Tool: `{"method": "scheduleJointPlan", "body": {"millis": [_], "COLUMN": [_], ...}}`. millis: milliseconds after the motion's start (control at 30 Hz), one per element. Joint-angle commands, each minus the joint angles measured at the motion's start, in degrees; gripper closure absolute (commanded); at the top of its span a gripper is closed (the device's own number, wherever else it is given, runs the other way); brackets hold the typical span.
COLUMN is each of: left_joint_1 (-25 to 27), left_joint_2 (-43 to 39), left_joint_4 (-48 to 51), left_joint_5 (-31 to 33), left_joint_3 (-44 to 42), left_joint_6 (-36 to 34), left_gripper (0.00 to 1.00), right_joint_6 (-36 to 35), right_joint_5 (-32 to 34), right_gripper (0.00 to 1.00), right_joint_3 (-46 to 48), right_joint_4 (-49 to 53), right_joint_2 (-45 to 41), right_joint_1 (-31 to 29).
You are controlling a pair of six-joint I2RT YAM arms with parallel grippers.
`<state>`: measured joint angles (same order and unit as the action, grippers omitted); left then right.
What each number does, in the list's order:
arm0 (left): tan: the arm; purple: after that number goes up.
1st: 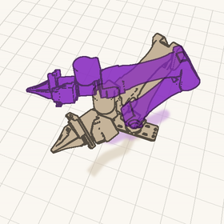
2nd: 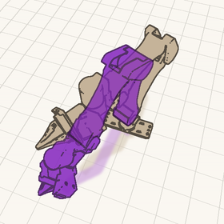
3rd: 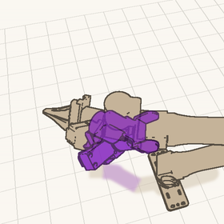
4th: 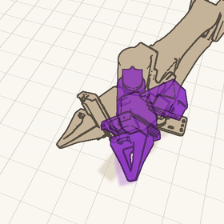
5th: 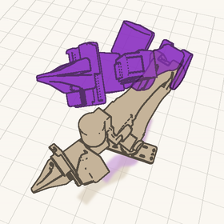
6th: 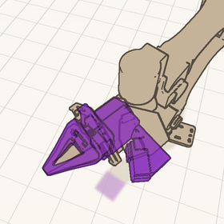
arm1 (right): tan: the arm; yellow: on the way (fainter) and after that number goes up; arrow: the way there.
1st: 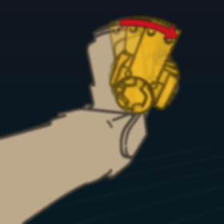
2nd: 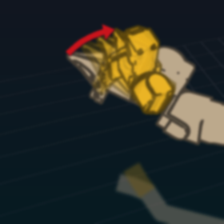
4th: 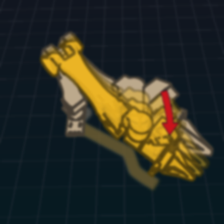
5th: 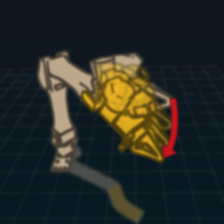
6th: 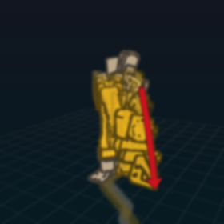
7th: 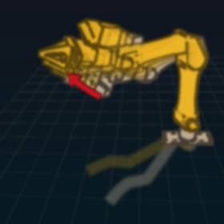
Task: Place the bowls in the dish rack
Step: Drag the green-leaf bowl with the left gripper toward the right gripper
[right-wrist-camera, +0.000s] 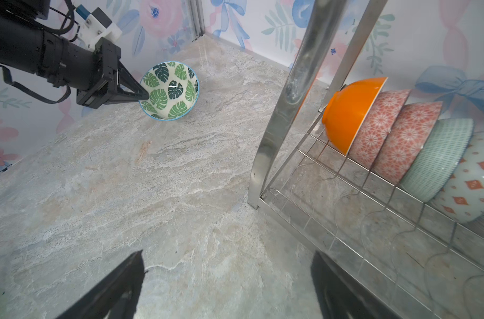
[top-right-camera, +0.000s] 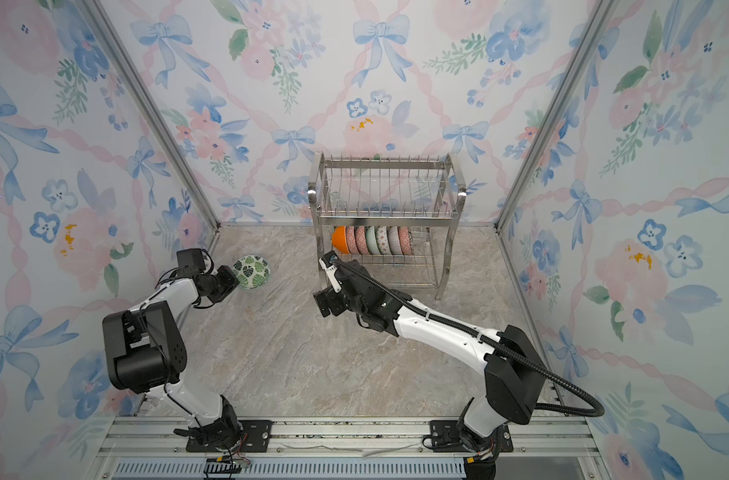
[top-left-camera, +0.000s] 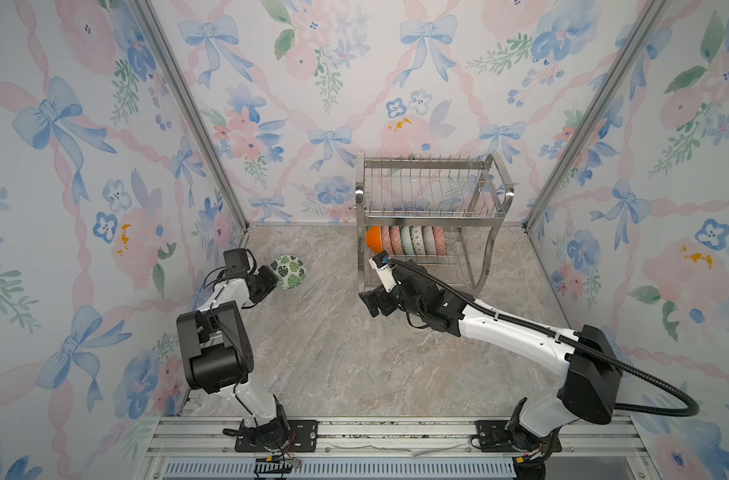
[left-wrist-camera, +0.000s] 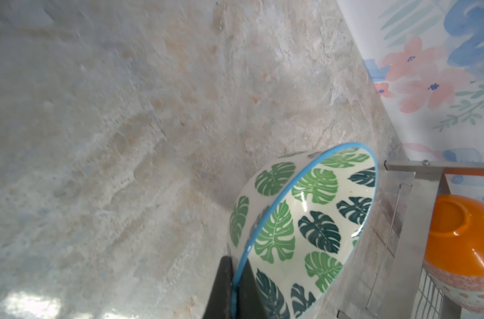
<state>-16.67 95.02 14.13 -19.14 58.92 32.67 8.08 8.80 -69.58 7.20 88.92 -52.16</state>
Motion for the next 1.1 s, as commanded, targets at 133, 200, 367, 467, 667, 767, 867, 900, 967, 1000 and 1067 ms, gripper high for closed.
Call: {"method": "scheduleJointPlan", "body": {"millis": [133,200,367,467,667,767,867,900,967,1000,1067], "left_joint_1": [6.48,8.90,16.76,22.47,35.28,41.64,47.20,49.05,51.61,52.64,54.08], "left_joint_2": [-10.94,-13.38,-19.19,-20.05,-20.29,-18.21,-13.39,-11.37,-7.68,-5.79,-2.77], "left_joint_4": [5.38,7.12,9.20,9.45,9.52,9.36,8.51,8.54,8.55,8.49,8.55], "left_joint_5": [-4.13,-3.66,-1.68,-1.75,1.92,4.42,4.20,4.28,4.27,4.20,4.60], "left_joint_3": [-7.17,-8.55,-12.19,-13.78,-14.27,-11.64,-7.32,-5.32,-2.07,-0.54,2.36], "left_joint_6": [-4.74,-5.45,-4.47,-2.81,1.80,4.17,5.65,5.66,5.66,5.53,5.32], "left_gripper": [1.00,1.00,1.00,1.00,1.00,1.00,1.00,1.00,1.00,1.00,1.00], "right_joint_6": [-1.00,-1.24,-1.37,-0.80,-1.49,-1.60,0.03,0.80,1.84,2.35,3.32], "right_joint_5": [4.60,5.73,7.91,7.90,12.63,13.96,13.50,12.77,11.59,11.12,9.94], "right_gripper": [0.03,0.03,0.03,0.03,0.04,0.04,0.03,0.03,0.04,0.04,0.03], "right_joint_3": [4.71,5.74,8.95,10.05,12.73,14.55,16.61,17.20,18.09,18.38,18.80], "right_joint_4": [3.71,4.42,5.81,7.26,9.39,9.35,8.87,8.97,9.71,10.37,11.71], "right_joint_2": [-6.75,-7.93,-10.80,-11.86,-15.17,-17.32,-19.92,-20.71,-21.92,-22.39,-23.08], "right_joint_1": [0.40,0.46,1.13,2.51,4.17,4.81,6.51,7.28,8.66,9.43,10.78]}}
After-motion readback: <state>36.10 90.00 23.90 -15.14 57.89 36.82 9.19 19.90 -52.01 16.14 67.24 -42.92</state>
